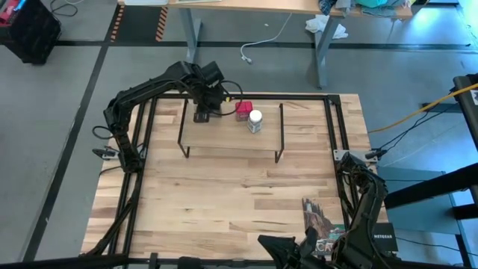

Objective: Shelf spices
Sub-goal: Put the green seasoning can on the shelf, then adjust the white seasoning bottle

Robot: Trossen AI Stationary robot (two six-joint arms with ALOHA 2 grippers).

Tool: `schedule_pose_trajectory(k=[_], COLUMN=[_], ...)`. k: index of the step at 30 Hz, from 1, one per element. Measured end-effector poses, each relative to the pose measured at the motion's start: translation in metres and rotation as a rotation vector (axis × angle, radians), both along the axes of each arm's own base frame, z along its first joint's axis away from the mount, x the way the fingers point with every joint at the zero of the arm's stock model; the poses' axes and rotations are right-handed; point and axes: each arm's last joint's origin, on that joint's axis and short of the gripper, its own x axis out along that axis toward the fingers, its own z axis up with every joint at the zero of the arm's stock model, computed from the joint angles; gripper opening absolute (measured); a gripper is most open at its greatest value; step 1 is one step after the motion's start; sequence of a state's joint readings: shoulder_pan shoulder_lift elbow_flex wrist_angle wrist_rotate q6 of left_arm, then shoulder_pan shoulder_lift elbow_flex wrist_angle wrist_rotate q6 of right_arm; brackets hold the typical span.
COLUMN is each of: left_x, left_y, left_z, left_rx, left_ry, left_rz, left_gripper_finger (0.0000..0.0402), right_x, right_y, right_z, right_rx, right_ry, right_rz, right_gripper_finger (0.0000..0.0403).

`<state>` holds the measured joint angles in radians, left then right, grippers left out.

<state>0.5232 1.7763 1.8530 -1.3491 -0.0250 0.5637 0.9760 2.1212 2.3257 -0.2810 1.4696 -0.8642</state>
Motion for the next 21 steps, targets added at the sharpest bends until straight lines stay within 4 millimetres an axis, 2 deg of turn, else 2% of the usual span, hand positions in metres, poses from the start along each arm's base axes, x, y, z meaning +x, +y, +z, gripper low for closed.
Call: schedule_pose_trajectory(k=[2,7,10,21], left_x=[0.002,0.0045,0.0045,0.0041], left_y=[-0.002,-0.0066,-0.0066,-0.0103], left_z=[0.0002,0.0005,0.0005,0.0082], left_rx=[-0.002,-0.016,-0.02,0.014], left_ry=[-0.01,-0.021,-0.023,-0.067], left_rz=[0.0,0.003,0.018,0.038], left_gripper_finger=[0.013,0.022,0.025,0.0264], right_x=[0.0,0.0,0.0002,0.0004], right_y=[0.0,0.0,-0.0001,-0.0002], right_z=[0.0,-0.0004,-0.0005,-0.0005], right_rx=[0.0,-0.004,-0.006,-0.006], right_ry=[0.0,0.003,0.004,0.004], right_rz=[0.0,0.003,0.003,0.003], right_gripper_finger=[0.0001,0.0001,0.0001,0.0001])
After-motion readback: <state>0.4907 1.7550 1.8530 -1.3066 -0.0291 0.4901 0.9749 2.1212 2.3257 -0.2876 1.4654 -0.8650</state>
